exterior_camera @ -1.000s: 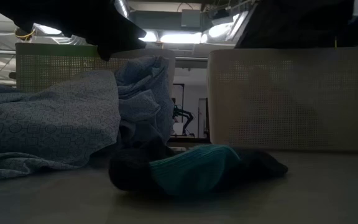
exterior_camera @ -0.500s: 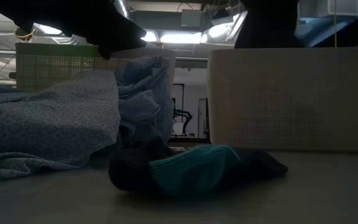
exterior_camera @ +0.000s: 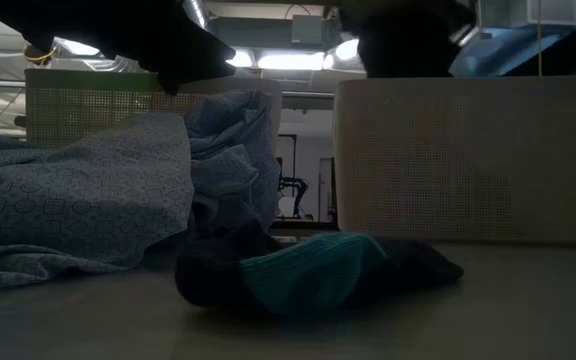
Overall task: Sort clothes
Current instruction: Put the black shorts into the right white bin
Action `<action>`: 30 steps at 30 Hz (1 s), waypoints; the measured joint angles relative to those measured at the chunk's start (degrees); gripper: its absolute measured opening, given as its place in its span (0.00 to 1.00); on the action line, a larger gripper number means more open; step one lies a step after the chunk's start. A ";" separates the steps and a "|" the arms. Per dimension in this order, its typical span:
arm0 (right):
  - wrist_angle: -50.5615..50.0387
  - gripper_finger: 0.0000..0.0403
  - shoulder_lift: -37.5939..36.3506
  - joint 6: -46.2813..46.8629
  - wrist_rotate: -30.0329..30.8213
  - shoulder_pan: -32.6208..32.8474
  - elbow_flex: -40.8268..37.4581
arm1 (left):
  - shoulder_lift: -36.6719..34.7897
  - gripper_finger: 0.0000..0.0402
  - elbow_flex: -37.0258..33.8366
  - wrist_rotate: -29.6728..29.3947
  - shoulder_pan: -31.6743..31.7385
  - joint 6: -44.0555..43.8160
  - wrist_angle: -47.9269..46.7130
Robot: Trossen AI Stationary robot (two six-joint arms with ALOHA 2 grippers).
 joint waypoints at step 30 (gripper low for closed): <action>21.31 0.04 0.00 4.88 -15.14 -8.52 -54.82 | 0.02 0.38 0.00 0.02 0.00 -0.02 0.00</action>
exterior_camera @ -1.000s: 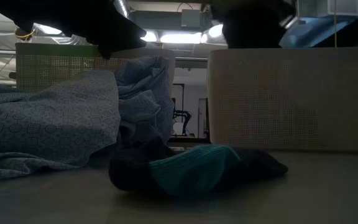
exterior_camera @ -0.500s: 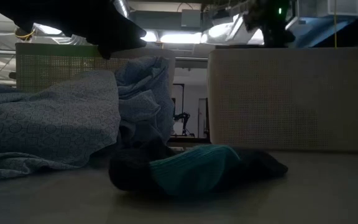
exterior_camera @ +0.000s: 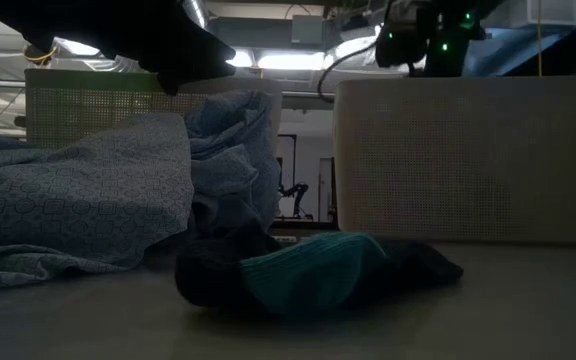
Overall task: Sort clothes
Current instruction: Put the black shorts into the right white bin
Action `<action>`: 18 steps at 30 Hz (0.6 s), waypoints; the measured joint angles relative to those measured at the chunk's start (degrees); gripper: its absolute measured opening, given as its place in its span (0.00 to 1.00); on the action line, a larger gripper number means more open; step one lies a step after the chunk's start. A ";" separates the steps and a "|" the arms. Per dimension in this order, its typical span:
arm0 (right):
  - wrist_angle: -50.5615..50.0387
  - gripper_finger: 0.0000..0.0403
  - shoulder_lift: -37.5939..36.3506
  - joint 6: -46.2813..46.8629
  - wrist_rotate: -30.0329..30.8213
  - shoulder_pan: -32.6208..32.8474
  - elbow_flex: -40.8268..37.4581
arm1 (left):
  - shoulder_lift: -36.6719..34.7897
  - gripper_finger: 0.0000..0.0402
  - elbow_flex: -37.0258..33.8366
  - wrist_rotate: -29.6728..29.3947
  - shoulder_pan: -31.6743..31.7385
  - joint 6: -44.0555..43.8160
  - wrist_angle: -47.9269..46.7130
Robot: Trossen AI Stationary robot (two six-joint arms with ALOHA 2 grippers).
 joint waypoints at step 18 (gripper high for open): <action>12.59 0.04 -0.04 -0.17 -1.27 -0.02 -9.45 | 0.03 0.38 0.00 0.00 0.00 0.20 -0.01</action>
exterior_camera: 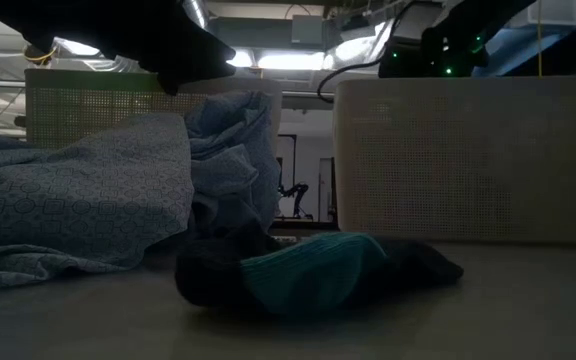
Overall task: Sort clothes
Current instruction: Put the black shorts into the right white bin
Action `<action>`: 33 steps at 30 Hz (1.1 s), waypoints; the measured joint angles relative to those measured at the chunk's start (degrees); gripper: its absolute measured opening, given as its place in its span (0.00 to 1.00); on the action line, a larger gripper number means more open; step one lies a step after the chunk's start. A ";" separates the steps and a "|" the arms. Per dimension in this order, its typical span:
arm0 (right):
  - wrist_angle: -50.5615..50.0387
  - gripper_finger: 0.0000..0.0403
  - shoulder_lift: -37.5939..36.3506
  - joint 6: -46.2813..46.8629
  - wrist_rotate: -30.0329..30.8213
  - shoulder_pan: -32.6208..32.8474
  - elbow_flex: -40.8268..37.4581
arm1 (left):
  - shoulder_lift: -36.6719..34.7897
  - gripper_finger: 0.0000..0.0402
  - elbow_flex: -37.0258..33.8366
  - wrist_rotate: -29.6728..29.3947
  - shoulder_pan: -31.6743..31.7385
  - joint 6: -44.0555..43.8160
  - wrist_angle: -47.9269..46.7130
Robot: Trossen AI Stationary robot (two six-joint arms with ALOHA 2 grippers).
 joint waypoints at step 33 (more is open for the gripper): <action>-27.62 0.43 0.09 -0.80 -2.34 11.42 34.54 | 0.01 0.38 0.00 0.02 -0.02 -0.04 -0.17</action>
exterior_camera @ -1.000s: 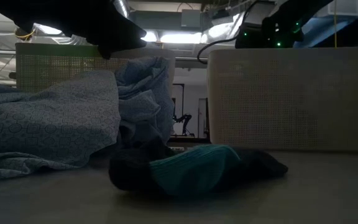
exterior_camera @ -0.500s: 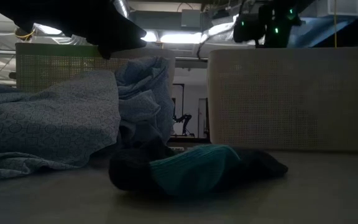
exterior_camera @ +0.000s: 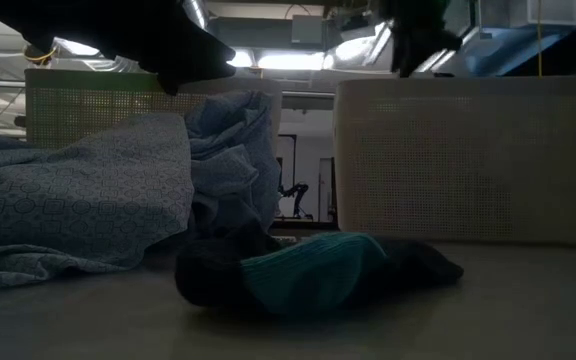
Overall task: Sort clothes
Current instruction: Put the black shorts into the right white bin, then put the blue patient gown into the right white bin
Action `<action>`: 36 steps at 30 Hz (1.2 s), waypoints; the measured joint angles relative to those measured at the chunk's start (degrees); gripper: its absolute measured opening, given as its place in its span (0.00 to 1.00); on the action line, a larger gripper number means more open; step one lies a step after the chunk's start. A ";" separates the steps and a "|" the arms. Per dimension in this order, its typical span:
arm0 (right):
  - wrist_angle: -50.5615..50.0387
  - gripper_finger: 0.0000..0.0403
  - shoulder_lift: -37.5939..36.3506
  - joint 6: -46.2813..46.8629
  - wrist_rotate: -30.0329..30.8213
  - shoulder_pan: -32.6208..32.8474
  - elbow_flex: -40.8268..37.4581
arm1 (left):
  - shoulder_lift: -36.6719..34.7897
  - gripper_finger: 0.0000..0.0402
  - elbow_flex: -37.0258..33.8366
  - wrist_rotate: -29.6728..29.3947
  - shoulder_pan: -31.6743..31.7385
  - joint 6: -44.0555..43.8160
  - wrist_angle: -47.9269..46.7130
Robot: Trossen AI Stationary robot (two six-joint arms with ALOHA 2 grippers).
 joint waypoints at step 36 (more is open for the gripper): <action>51.08 0.43 15.96 -3.48 -11.95 28.54 -10.98 | -8.34 0.38 2.14 -0.18 -9.67 -8.20 -19.36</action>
